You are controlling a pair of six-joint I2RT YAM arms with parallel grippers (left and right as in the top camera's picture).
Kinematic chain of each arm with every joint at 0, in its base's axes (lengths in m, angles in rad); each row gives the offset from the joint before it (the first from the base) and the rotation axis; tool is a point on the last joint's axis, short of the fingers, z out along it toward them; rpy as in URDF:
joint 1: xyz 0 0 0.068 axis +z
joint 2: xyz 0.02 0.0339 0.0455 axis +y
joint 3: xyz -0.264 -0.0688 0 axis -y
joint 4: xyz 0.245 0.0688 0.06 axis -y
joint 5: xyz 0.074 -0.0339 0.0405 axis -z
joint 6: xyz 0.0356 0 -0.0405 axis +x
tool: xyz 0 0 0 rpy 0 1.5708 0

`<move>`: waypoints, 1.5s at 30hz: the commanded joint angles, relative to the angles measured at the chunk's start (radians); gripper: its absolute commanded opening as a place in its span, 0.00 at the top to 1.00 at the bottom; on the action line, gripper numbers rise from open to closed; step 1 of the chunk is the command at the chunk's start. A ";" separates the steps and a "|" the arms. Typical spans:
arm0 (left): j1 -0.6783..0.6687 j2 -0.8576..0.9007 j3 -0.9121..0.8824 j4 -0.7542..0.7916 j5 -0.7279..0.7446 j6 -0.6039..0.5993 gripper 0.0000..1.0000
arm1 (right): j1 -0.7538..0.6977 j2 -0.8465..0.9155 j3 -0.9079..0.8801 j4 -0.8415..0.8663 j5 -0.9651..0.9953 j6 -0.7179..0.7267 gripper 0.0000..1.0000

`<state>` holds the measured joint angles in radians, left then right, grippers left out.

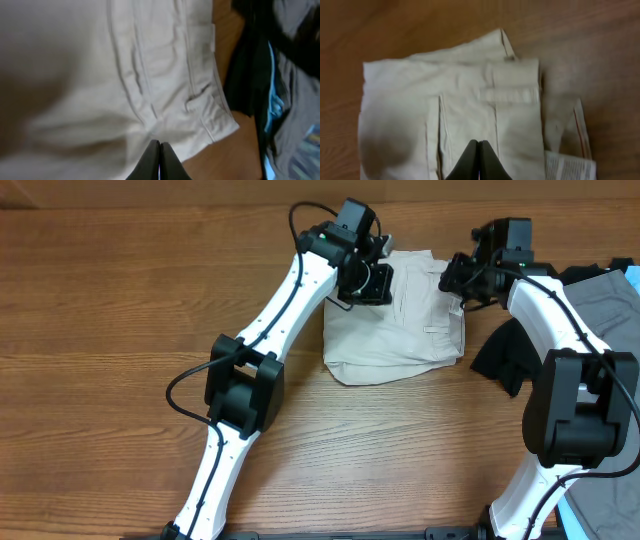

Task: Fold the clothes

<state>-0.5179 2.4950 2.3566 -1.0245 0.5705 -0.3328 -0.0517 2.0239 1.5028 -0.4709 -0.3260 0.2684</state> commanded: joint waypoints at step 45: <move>-0.112 0.207 0.001 0.043 0.263 -0.088 0.96 | -0.027 0.097 0.058 0.096 0.056 -0.007 0.90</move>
<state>-0.6262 2.6713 2.3440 -0.9573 0.7689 -0.4683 -0.0540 2.1540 1.5043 -0.3660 -0.2596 0.2653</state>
